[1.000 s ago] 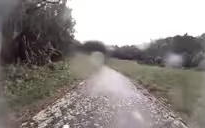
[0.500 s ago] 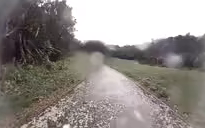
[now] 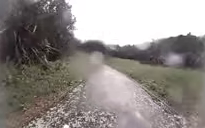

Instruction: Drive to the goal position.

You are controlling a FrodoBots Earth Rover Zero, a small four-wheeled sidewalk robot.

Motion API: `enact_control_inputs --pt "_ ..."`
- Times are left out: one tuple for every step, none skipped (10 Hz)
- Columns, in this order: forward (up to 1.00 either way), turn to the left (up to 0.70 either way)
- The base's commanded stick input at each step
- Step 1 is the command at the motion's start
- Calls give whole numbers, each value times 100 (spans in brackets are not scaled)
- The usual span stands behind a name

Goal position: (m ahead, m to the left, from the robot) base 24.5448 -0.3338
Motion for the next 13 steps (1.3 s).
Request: enact_control_inputs --pt "70 0" --pt "70 0" --pt "70 0" --pt "70 0" --pt "70 0" --pt "70 0" --pt "70 0" --pt "70 0" --pt "70 0" --pt "70 0" --pt "70 0" --pt "70 0" --pt "70 0"
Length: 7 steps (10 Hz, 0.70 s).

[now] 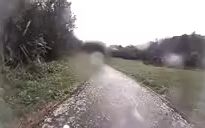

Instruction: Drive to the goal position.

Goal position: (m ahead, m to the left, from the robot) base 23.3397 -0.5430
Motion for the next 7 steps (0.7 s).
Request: enact_control_inputs --pt "70 0" --pt "70 0" --pt "70 0" --pt "70 0" --pt "70 0" --pt "70 0" --pt "70 0"
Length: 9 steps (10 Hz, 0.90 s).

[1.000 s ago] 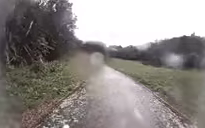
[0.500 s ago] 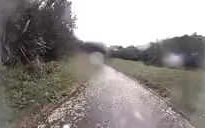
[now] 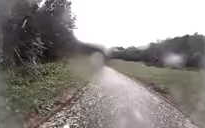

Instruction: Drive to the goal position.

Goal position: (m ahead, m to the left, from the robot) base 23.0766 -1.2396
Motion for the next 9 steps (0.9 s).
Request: enact_control_inputs --pt "70 0" --pt "70 0" --pt "70 0" --pt "70 -23" --pt "70 -35" --pt "70 -35" --pt "70 -12" --pt "70 0" --pt "70 0"
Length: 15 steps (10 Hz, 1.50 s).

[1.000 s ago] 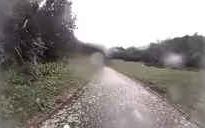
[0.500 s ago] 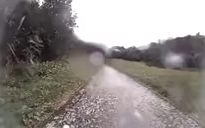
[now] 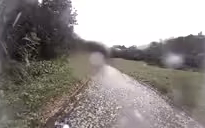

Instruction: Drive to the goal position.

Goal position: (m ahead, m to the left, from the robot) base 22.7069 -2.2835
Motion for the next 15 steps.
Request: enact_control_inputs --pt "70 0" --pt "70 0" --pt "70 0" --pt "70 0" --pt "70 -13" --pt "70 -35" --pt "70 -35" --pt "70 -21" --pt "70 0" --pt "70 0" --pt "70 0" --pt "70 0" --pt "70 0" --pt "70 0" --pt "70 0"
